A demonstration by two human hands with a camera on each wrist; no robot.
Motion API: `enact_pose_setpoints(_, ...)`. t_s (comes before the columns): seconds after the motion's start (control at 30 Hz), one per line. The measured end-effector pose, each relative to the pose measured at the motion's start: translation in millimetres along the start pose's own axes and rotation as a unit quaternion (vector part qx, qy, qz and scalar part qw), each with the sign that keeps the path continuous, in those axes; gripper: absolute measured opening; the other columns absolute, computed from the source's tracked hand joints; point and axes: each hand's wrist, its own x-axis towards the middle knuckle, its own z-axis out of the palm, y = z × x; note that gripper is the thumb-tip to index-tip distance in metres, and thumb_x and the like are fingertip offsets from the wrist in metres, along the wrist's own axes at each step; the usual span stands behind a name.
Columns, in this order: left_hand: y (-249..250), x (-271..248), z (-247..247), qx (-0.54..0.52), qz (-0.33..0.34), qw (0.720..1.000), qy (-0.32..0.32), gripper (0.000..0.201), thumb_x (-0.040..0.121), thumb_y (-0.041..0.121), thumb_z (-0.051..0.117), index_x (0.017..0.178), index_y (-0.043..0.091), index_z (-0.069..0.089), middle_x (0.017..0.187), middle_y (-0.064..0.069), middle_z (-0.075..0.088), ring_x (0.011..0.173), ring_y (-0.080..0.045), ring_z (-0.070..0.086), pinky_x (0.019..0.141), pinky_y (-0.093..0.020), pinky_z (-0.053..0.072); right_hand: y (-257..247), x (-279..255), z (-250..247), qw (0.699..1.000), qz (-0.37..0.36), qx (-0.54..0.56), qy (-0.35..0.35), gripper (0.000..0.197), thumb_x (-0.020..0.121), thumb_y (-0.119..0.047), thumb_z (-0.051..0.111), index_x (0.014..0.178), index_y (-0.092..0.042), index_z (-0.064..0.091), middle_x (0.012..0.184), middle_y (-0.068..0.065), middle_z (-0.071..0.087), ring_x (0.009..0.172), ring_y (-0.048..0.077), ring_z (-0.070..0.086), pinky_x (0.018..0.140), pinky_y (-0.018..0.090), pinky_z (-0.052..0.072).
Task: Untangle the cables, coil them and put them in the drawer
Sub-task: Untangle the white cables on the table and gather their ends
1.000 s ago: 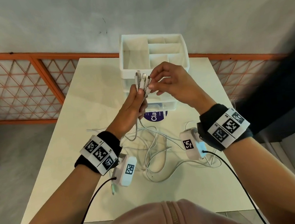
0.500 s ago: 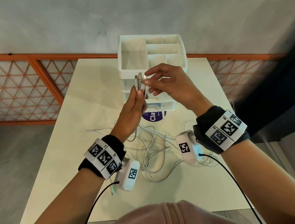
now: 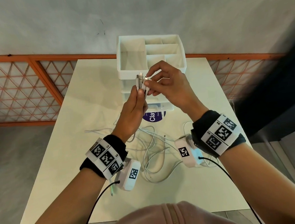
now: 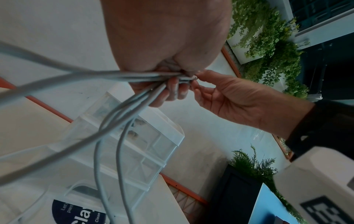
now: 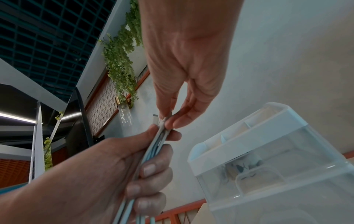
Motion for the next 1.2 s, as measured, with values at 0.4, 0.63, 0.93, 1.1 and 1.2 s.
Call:
enact_pose_setpoints(0.4,3,-2,-5,-0.071,-0.065,0.995,-0.038,0.026,0.103,0.031,0.027,0.095,0.013,0.045,0.062,-0.007,0.051,0.048,-0.011,0.044,0.05,-0.018,0.04,6,10,-17,0.993,0.051,0.0,-0.103,0.016,0.084,-0.011,0.068,0.092,-0.001,0.057,0.082,0.014,0.062,0.068,0.015,0.065,0.07,0.022,0.057)
enact_pose_setpoints(0.63,0,4,-11,-0.019,-0.057,0.995,-0.083,0.023,0.103,0.024,0.03,0.096,0.011,0.048,0.071,-0.009,0.059,0.051,-0.017,0.048,0.052,-0.019,0.042,5,13,-21,0.995,0.042,-0.001,-0.092,0.022,0.083,-0.007,0.069,0.098,-0.003,0.053,0.082,0.016,0.063,0.069,0.019,0.065,0.064,0.021,0.056)
enact_pose_setpoints(0.93,0,9,-7,-0.006,-0.067,0.994,-0.081,0.035,0.103,0.029,0.026,0.105,0.008,0.055,0.066,-0.005,0.056,0.046,-0.01,0.042,0.048,-0.016,0.037,12,15,-17,0.997,0.019,-0.048,-0.063,0.026,0.082,-0.011,0.071,0.106,-0.002,0.066,0.093,0.016,0.07,0.074,0.019,0.067,0.069,0.02,0.057)
enact_pose_setpoints(1.1,-2,11,-6,-0.01,-0.05,0.995,-0.086,0.037,0.103,0.028,0.026,0.106,0.002,0.052,0.067,-0.003,0.053,0.052,-0.015,0.04,0.05,-0.016,0.035,11,16,-17,0.996,0.005,-0.073,-0.054,0.026,0.082,-0.012,0.071,0.106,-0.005,0.069,0.094,0.017,0.072,0.074,0.025,0.07,0.071,0.021,0.058)
enact_pose_setpoints(1.2,-3,12,-7,0.004,-0.042,0.995,-0.094,0.034,0.103,0.029,0.026,0.102,0.007,0.051,0.066,-0.001,0.053,0.051,-0.011,0.041,0.052,-0.016,0.036,11,16,-18,0.995,-0.002,-0.078,-0.057,0.03,0.083,-0.011,0.07,0.113,-0.009,0.068,0.096,0.015,0.072,0.075,0.025,0.07,0.073,0.021,0.058)
